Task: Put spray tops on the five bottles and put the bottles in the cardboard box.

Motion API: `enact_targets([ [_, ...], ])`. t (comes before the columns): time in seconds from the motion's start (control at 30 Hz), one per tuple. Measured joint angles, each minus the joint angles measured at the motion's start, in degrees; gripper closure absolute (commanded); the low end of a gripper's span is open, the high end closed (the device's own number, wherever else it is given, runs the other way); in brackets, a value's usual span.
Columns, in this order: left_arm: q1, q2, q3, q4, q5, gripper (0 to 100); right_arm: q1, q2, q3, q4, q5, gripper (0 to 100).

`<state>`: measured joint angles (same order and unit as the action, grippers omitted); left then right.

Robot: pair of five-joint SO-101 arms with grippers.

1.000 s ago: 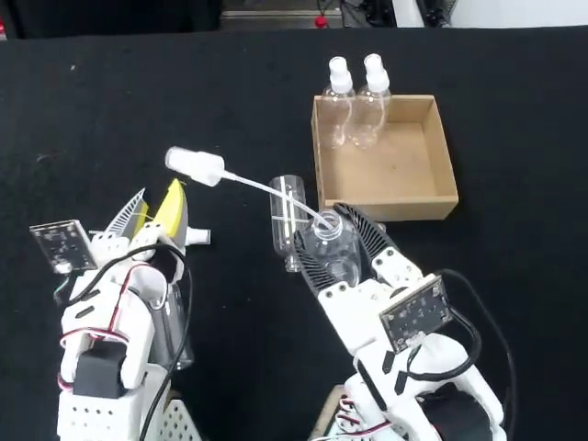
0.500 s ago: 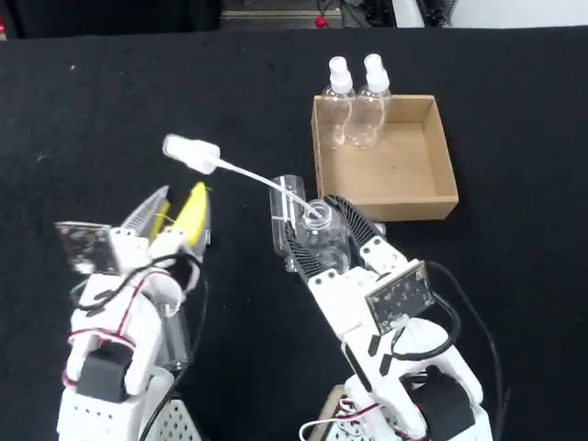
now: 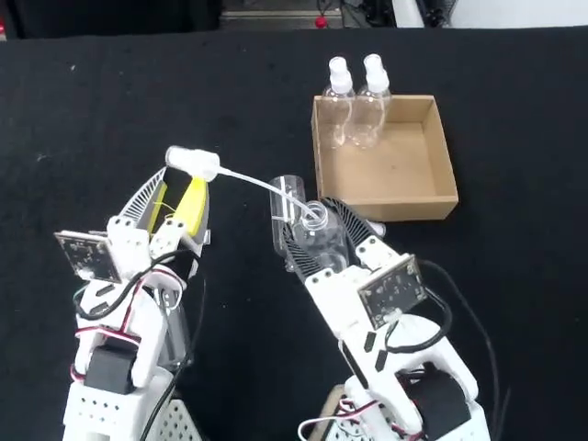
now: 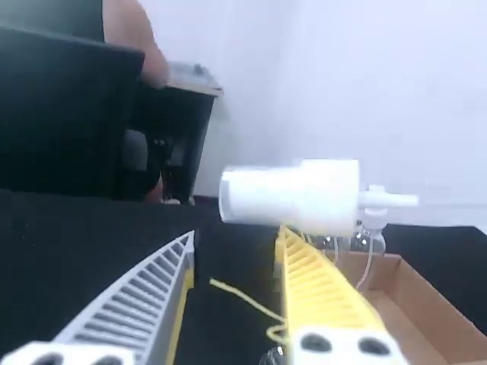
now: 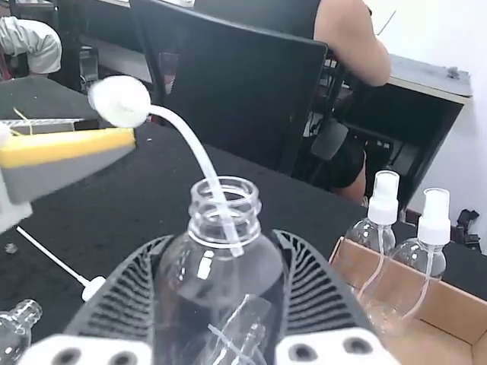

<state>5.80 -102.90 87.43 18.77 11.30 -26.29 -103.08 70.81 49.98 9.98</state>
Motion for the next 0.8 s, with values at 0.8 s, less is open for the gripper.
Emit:
enact_targets([
  [0.8,2.29,0.09,0.00,-10.73,-5.98,83,0.00,0.00,0.00,0.00,-0.09,98.8],
])
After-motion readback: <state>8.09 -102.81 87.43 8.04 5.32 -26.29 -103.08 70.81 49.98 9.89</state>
